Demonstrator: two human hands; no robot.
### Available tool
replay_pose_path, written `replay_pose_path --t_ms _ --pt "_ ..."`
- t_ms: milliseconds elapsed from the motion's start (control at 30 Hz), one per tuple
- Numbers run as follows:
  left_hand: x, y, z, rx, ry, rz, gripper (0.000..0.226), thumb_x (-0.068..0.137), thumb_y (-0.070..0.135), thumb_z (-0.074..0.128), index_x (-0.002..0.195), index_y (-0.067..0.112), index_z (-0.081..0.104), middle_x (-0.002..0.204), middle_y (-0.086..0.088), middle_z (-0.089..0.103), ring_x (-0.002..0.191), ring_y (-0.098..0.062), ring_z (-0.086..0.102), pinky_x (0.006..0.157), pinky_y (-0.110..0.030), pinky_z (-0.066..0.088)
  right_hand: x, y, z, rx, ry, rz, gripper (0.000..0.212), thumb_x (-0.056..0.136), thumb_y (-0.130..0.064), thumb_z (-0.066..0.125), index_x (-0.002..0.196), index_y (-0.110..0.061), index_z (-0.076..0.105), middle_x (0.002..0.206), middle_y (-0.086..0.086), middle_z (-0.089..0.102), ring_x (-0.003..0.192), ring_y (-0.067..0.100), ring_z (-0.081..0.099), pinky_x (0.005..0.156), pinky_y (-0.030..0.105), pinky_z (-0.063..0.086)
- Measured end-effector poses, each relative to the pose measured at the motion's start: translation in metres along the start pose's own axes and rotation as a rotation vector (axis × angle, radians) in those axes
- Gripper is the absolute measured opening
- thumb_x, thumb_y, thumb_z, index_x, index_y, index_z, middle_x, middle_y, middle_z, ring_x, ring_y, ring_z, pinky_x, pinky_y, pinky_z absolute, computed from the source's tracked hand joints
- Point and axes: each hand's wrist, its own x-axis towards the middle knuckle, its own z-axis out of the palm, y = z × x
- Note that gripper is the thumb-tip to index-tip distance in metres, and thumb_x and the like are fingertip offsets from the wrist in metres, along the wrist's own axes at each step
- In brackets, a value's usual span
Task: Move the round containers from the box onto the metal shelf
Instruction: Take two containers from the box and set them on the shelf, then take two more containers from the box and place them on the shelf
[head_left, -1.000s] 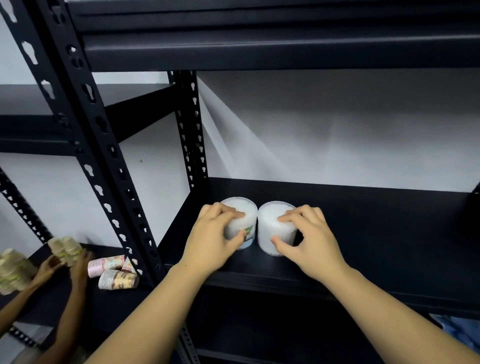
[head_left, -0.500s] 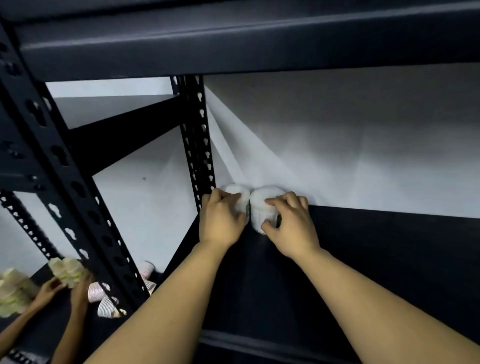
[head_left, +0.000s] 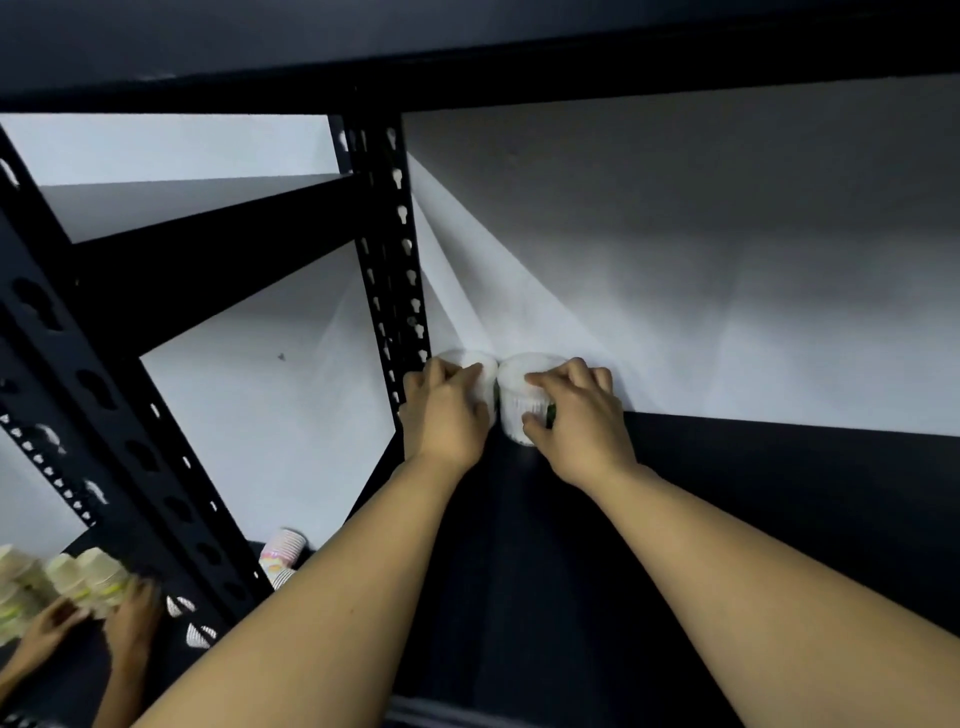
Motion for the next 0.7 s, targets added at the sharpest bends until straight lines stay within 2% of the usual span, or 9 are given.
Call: replay_pose_path --t_ms 67,167,300,367,533,700 --pt "-0.003 0.004 -0.006 0.046 -0.035 0.025 0.045 0.088 0.027 0.064 0.132 0.033 0.058 0.132 0.002 0.048 0.124 -0.03 0.038 0.097 -0.044 0.046 0.002 -0.003 -0.007 -0.048 -0.065 0.003 0.052 0.089 -0.038 0.068 0.138 -0.028 0.056 0.13 -0.006 0.048 0.123 0.024 0.04 0.097 0.044 0.047" --pt "-0.013 0.007 -0.012 0.095 -0.057 0.07 0.068 0.085 0.027 0.068 0.148 0.027 0.043 0.149 -0.003 0.043 0.138 -0.033 0.036 0.111 -0.051 0.037 0.002 -0.008 -0.027 -0.014 -0.166 0.011 0.061 0.088 -0.031 0.071 0.145 -0.027 0.049 0.139 -0.003 0.051 0.131 0.025 0.042 0.103 0.04 0.043" --pt "-0.043 0.006 -0.016 0.067 0.013 0.139 0.077 0.076 0.031 0.073 0.146 0.015 0.046 0.153 -0.013 0.042 0.14 -0.033 0.038 0.116 -0.052 0.032 -0.027 -0.008 -0.059 0.095 -0.118 0.033 0.067 0.088 -0.021 0.07 0.15 -0.022 0.045 0.148 0.0 0.051 0.14 0.02 0.04 0.114 0.032 0.035" --pt "-0.066 0.012 -0.019 0.046 -0.029 0.147 0.073 0.078 0.038 0.071 0.145 0.016 0.049 0.149 -0.011 0.044 0.136 -0.031 0.038 0.115 -0.048 0.035 -0.052 -0.007 -0.069 0.134 -0.106 0.079 0.062 0.088 -0.025 0.07 0.146 -0.023 0.049 0.146 -0.003 0.052 0.138 0.019 0.042 0.113 0.033 0.037" --pt "-0.137 0.038 -0.031 -0.062 -0.141 0.218 0.06 0.085 0.045 0.065 0.14 0.025 0.05 0.14 0.001 0.046 0.132 -0.02 0.037 0.111 -0.038 0.039 -0.132 -0.004 -0.092 0.146 -0.108 0.127 0.039 0.089 -0.034 0.068 0.127 -0.029 0.062 0.124 -0.014 0.055 0.123 0.012 0.048 0.104 0.034 0.044" --pt "-0.217 0.076 -0.049 -0.145 -0.115 0.306 0.045 0.088 0.043 0.065 0.13 0.028 0.059 0.125 0.013 0.05 0.124 -0.01 0.04 0.105 -0.029 0.036 -0.216 -0.005 -0.129 0.138 -0.003 0.118 0.023 0.09 -0.034 0.068 0.113 -0.029 0.068 0.109 -0.02 0.055 0.109 0.005 0.047 0.099 0.036 0.046"
